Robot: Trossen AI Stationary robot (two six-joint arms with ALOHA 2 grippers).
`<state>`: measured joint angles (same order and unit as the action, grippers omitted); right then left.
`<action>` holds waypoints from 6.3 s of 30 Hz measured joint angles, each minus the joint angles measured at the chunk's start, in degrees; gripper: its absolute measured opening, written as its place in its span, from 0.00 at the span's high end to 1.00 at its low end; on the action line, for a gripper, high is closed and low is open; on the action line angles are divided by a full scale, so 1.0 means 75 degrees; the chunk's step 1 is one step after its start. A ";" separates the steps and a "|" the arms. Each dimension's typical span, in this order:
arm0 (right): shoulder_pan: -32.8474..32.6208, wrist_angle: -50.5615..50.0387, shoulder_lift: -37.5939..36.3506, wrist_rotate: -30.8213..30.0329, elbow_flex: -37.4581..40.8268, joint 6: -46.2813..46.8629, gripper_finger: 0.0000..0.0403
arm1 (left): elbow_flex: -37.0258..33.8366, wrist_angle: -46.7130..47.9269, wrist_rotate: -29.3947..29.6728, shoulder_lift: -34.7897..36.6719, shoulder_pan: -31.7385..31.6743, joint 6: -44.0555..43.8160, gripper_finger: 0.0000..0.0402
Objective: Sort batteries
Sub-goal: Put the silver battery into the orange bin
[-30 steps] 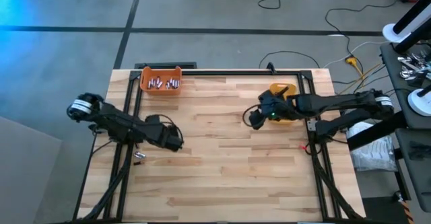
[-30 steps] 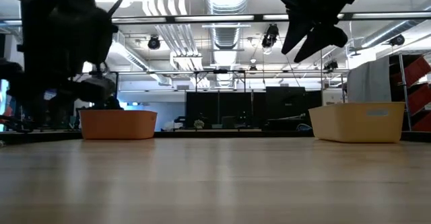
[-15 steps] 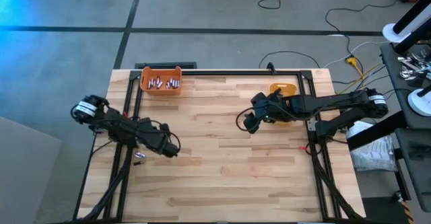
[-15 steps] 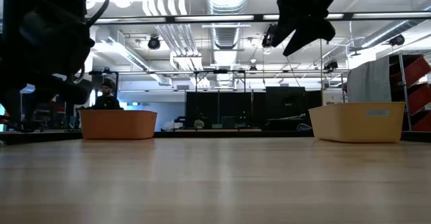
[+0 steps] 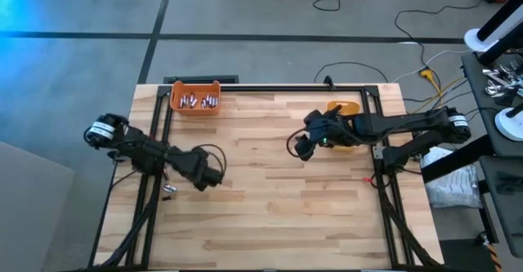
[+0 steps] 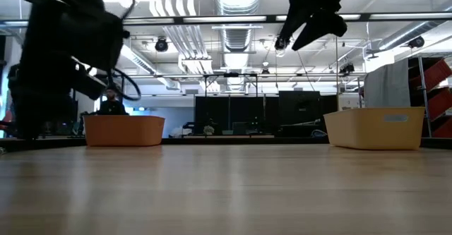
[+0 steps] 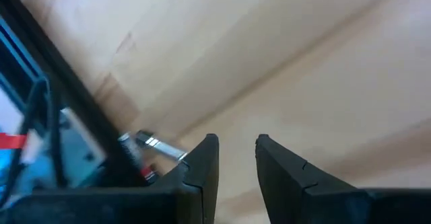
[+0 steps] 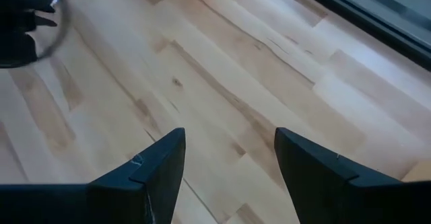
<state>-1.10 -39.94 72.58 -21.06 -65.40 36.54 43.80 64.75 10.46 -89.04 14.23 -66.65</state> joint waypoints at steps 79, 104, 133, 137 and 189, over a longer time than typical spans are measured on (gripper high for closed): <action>-0.1822 -0.0103 0.0006 0.0000 -0.0102 0.1212 0.70 | 0.0314 0.1282 -0.0347 -0.3319 -0.4478 0.8674 1.00; -0.1955 -0.1012 0.0009 -0.0003 -0.0064 0.1657 0.69 | -0.0189 0.0563 -0.0245 -0.0691 -0.4399 0.7259 1.00; -0.1953 -0.1033 0.0009 -0.0009 0.0215 0.1873 0.81 | -0.0571 0.0635 0.0505 -0.1508 -0.4369 0.6815 1.00; -0.1955 -0.1038 0.0009 -0.0006 0.0229 0.1937 0.82 | -0.0604 0.0606 0.0477 -0.1790 -0.4376 0.6822 1.00; -0.1953 -0.1041 0.0009 -0.0003 0.0241 0.1640 0.75 | 0.0617 0.0238 -0.3077 -0.2044 -0.1249 0.7091 1.00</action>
<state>-15.75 -47.75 72.64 -21.08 -63.59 48.84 48.42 66.53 -12.61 -104.37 4.86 -13.47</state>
